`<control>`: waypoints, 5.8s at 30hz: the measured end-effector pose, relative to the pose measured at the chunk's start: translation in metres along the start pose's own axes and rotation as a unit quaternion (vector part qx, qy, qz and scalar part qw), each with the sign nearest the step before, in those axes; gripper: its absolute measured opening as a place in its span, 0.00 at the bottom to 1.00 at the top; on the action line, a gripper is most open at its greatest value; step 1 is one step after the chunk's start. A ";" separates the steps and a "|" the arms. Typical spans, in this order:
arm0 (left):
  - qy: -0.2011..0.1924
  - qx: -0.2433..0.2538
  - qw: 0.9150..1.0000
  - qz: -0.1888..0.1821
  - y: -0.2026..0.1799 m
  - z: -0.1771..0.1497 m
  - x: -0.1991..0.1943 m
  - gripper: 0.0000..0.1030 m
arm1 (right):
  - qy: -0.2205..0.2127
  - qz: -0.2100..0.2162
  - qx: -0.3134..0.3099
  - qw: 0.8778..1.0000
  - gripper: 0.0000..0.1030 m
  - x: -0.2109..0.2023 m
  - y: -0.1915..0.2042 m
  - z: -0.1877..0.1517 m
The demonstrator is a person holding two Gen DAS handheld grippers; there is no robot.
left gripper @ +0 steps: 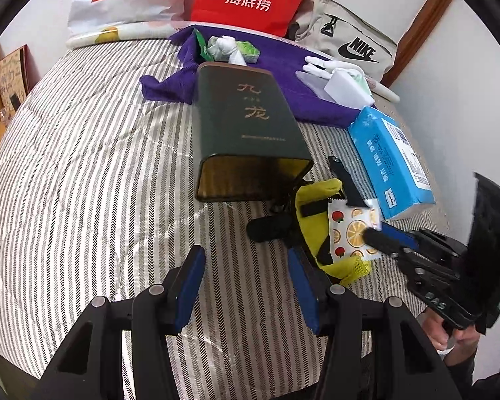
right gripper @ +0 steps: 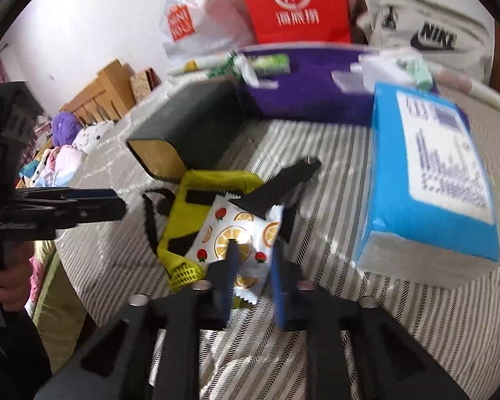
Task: Organize soft objects
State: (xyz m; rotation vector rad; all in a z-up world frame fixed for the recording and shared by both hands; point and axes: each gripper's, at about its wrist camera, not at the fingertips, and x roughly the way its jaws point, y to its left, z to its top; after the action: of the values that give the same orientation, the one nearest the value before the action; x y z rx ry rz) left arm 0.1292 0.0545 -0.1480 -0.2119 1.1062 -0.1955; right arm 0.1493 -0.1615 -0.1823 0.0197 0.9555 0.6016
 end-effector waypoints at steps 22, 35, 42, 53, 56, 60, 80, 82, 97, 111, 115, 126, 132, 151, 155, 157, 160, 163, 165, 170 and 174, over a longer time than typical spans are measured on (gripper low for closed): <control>0.019 0.038 0.999 -0.022 -0.053 -0.005 0.022 0.54 | -0.014 -0.035 0.061 0.997 0.03 -0.073 -0.056 -0.050; 0.037 0.025 0.998 0.040 -0.101 0.006 0.062 0.75 | -0.017 -0.035 0.046 0.998 0.61 -0.061 -0.060 -0.056; 0.036 0.031 0.995 0.084 -0.114 0.010 0.071 0.81 | 0.000 -0.034 0.015 0.999 0.61 -0.046 -0.056 -0.055; 0.040 0.041 0.996 0.065 -0.083 -0.006 0.038 0.57 | 0.005 -0.056 -0.050 0.997 0.76 -0.030 -0.034 -0.050; 0.034 0.039 0.996 0.073 -0.075 -0.011 0.031 0.57 | 0.003 -0.075 -0.062 0.995 0.77 -0.024 -0.026 -0.049; 0.029 0.022 0.997 0.070 -0.054 -0.016 0.021 0.57 | -0.003 -0.096 -0.054 0.994 0.76 -0.020 -0.022 -0.046; -0.009 0.008 0.997 0.079 -0.005 -0.024 0.012 0.60 | -0.007 -0.101 -0.022 0.995 0.14 -0.030 -0.019 -0.053; -0.014 0.010 0.997 0.069 -0.004 -0.024 0.011 0.58 | -0.006 -0.102 -0.015 0.995 0.13 -0.034 -0.021 -0.056; -0.009 0.005 0.999 0.043 -0.005 -0.023 0.000 0.30 | -0.007 -0.115 0.035 0.993 0.13 -0.055 -0.041 -0.062; -0.007 0.010 1.000 0.016 -0.012 -0.023 -0.021 0.23 | -0.015 -0.082 0.046 0.995 0.13 -0.071 -0.042 -0.057; -0.017 0.012 1.000 0.014 -0.018 -0.019 -0.032 0.23 | -0.027 -0.070 0.050 0.996 0.13 -0.083 -0.043 -0.051; -0.052 0.007 0.999 0.004 -0.023 0.001 -0.068 0.23 | -0.051 -0.060 0.045 0.996 0.13 -0.103 -0.044 -0.023; -0.064 -0.003 0.998 0.005 -0.019 0.020 -0.076 0.23 | -0.059 -0.062 0.033 0.996 0.13 -0.105 -0.045 0.003; -0.067 0.005 0.998 0.004 -0.026 0.118 -0.045 0.24 | -0.078 -0.035 0.012 0.996 0.13 -0.065 -0.068 0.113; -0.062 0.008 0.998 0.007 -0.027 0.140 -0.030 0.24 | -0.072 -0.036 0.006 0.997 0.14 -0.047 -0.074 0.137; -0.059 0.012 0.998 0.009 -0.027 0.149 -0.023 0.25 | -0.064 -0.036 -0.002 0.997 0.14 -0.034 -0.077 0.151; -0.053 0.016 0.998 0.010 -0.025 0.165 -0.011 0.25 | -0.056 -0.040 -0.006 0.998 0.14 -0.018 -0.082 0.168; -0.050 0.015 0.999 0.012 -0.021 0.179 0.000 0.25 | -0.047 -0.042 -0.011 0.998 0.14 -0.002 -0.087 0.184; -0.045 0.011 0.999 0.012 -0.017 0.189 0.010 0.26 | -0.038 -0.038 -0.017 0.998 0.14 0.008 -0.089 0.192; -0.030 -0.005 1.000 0.002 -0.008 0.210 0.035 0.27 | -0.004 -0.028 -0.010 1.000 0.15 0.039 -0.095 0.206; -0.018 -0.002 1.000 -0.003 -0.009 0.223 0.053 0.27 | 0.019 -0.024 0.004 1.000 0.15 0.056 -0.104 0.212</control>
State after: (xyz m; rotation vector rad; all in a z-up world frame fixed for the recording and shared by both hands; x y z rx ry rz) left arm 0.3521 0.0483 -0.0951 -0.2215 1.0708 -0.1930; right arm 0.3853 -0.1697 -0.1284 -0.0074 0.9929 0.5565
